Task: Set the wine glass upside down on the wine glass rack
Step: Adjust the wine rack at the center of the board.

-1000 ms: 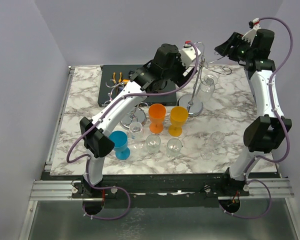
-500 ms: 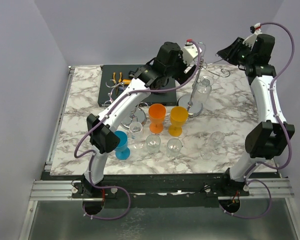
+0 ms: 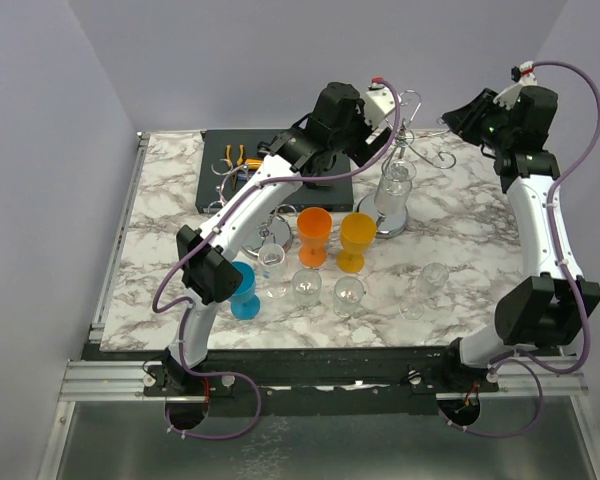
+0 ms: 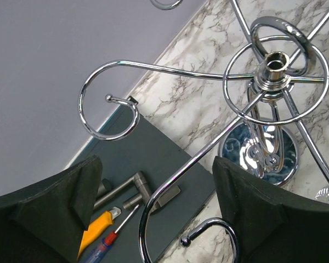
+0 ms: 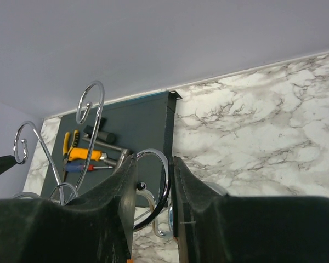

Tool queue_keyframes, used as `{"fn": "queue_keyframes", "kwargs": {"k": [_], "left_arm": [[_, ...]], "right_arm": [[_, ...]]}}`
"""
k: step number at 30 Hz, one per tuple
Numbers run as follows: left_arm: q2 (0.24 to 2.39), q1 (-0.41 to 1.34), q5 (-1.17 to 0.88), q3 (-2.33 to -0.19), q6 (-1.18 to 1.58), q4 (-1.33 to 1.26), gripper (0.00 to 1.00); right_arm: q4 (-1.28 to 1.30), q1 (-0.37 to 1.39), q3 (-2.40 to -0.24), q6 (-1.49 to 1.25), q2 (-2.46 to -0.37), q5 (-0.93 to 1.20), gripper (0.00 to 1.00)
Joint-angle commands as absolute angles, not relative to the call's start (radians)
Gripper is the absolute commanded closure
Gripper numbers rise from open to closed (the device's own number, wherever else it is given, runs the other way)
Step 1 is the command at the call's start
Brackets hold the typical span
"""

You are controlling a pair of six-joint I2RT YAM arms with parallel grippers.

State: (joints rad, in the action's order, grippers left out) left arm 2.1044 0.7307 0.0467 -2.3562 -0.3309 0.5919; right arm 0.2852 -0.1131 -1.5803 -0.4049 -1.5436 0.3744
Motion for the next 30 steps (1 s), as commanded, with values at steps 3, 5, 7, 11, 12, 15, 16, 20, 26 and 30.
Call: {"fn": "queue_keyframes", "kwargs": {"k": [3,5,7,11,12,15,16,20,26,30], "left_arm": [[2.123,0.715,0.083,-2.404,-0.349,0.571,0.11],[2.133,0.714,0.08,-2.419,-0.359,0.568,0.11],[2.149,0.713,0.079,-2.436,-0.363,0.566,0.11],[2.16,0.713,0.057,-2.454,-0.353,0.564,0.11],[2.163,0.712,0.054,-2.46,-0.351,0.564,0.11],[2.167,0.714,0.043,-2.475,-0.343,0.564,0.11],[2.166,0.715,0.038,-2.475,-0.339,0.564,0.11],[2.148,0.717,0.022,-2.475,-0.331,0.564,0.1],[2.063,0.717,0.021,-2.415,-0.323,0.563,0.04],[2.001,0.717,0.034,-2.351,-0.327,0.564,0.03]], "right_arm": [[0.27,-0.108,-1.476,-0.366,-1.428,0.266,0.9],[0.266,-0.108,-1.445,-0.365,-1.395,0.233,0.9],[0.265,-0.109,-1.419,-0.363,-1.366,0.207,0.91],[0.278,-0.109,-1.389,-0.351,-1.328,0.181,0.91],[0.284,-0.108,-1.384,-0.349,-1.321,0.172,0.91],[0.299,-0.109,-1.366,-0.345,-1.303,0.138,0.91],[0.304,-0.109,-1.36,-0.34,-1.298,0.126,0.91],[0.334,-0.108,-1.354,-0.33,-1.293,0.056,0.87],[0.374,-0.11,-1.444,-0.283,-1.316,0.018,0.58],[0.391,-0.11,-1.529,-0.27,-1.345,0.032,0.49]]}}
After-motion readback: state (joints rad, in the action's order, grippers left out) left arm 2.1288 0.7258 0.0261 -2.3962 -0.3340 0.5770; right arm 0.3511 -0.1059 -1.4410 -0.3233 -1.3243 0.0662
